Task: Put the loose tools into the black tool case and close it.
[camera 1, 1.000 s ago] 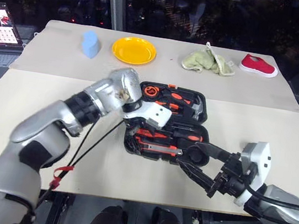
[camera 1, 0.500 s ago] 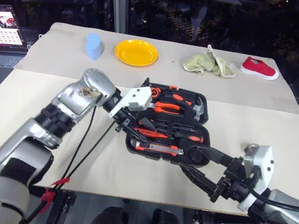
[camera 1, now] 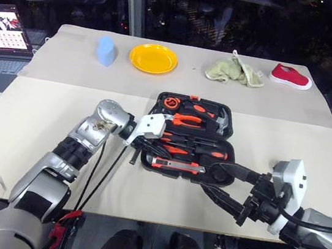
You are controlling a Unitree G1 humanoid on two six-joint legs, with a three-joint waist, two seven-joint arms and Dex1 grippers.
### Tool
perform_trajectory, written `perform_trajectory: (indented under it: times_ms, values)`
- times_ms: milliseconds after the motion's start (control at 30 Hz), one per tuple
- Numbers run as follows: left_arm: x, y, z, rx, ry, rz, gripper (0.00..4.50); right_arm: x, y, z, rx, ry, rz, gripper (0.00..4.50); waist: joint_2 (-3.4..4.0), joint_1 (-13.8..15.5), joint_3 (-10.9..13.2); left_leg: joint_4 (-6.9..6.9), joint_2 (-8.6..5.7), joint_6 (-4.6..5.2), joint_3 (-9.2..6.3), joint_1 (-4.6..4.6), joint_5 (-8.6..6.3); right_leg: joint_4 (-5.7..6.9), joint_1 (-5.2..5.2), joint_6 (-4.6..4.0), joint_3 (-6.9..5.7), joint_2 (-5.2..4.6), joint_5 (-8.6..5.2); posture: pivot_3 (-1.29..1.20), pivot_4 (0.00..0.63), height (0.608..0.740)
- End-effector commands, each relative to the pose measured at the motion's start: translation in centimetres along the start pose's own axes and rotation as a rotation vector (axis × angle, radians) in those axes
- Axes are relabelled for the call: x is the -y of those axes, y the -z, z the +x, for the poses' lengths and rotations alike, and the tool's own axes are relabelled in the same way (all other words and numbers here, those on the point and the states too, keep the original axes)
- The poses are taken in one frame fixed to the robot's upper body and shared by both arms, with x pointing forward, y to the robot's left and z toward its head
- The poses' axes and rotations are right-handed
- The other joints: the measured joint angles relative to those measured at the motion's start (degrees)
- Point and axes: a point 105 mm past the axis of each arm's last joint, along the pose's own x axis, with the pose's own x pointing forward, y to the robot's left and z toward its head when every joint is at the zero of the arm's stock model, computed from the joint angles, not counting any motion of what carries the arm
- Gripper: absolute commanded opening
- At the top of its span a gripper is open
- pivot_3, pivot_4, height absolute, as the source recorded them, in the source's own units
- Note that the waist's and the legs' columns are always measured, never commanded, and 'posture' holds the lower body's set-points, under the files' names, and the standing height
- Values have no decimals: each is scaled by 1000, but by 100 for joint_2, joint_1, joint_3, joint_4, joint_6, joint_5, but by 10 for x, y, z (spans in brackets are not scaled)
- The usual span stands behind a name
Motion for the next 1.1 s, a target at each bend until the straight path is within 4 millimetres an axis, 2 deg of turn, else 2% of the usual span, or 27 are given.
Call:
perform_trajectory:
  times_ms: [33,333,433,500,600,633,700,833,967,1100]
  values:
    - [-2,-4,-1,-7,-4,46,117,1,-9,0,26,3,-31,4500,0,18,0,0,0,0,0,-1,0,0,-1,0,0,0,0,0,150,740]
    - [-4,23,6,-123,-19,98,117,0,-10,1,33,7,-30,4500,-1,40,-2,1,1,2,1,3,-1,-2,5,1,1,-5,3,0,150,740]
    - [-3,26,12,-129,-8,119,117,0,-9,1,33,7,-26,4500,0,43,-2,0,1,44,0,31,-26,-5,38,2,0,-8,3,0,150,740]
    - [-3,27,17,-132,-1,134,117,0,-9,1,33,8,-25,4500,1,48,-3,0,6,51,-9,68,-31,-18,83,4,0,-12,1,0,150,740]
    - [-4,30,23,-146,-4,153,117,0,-9,2,35,10,-25,4500,2,56,-4,0,7,55,-13,98,-34,-33,97,16,-2,-18,-6,0,150,740]
    - [-4,30,24,-146,-2,159,117,0,-9,2,36,12,-25,4500,2,55,-4,0,7,56,-12,102,-35,-39,103,50,-3,-19,-25,0,150,740]
    - [-2,30,26,-139,9,167,117,1,-9,1,39,15,-23,4500,3,56,-5,0,7,57,-11,98,-35,-49,103,58,-2,-17,-21,0,150,740]
    - [4,34,28,-144,32,175,117,1,-9,1,42,19,-20,4500,2,64,-6,0,6,64,-11,93,-39,-50,96,24,-6,-16,6,0,150,740]
    - [4,22,24,-69,23,157,117,3,-9,0,42,27,-18,4500,3,60,-6,-1,5,67,-10,86,-42,-56,91,24,-6,-15,7,0,150,740]
    - [5,2,1,34,18,65,117,13,-4,-6,28,97,-25,4500,3,48,-6,-2,5,66,-10,57,-42,-57,81,24,-9,-8,8,0,150,740]
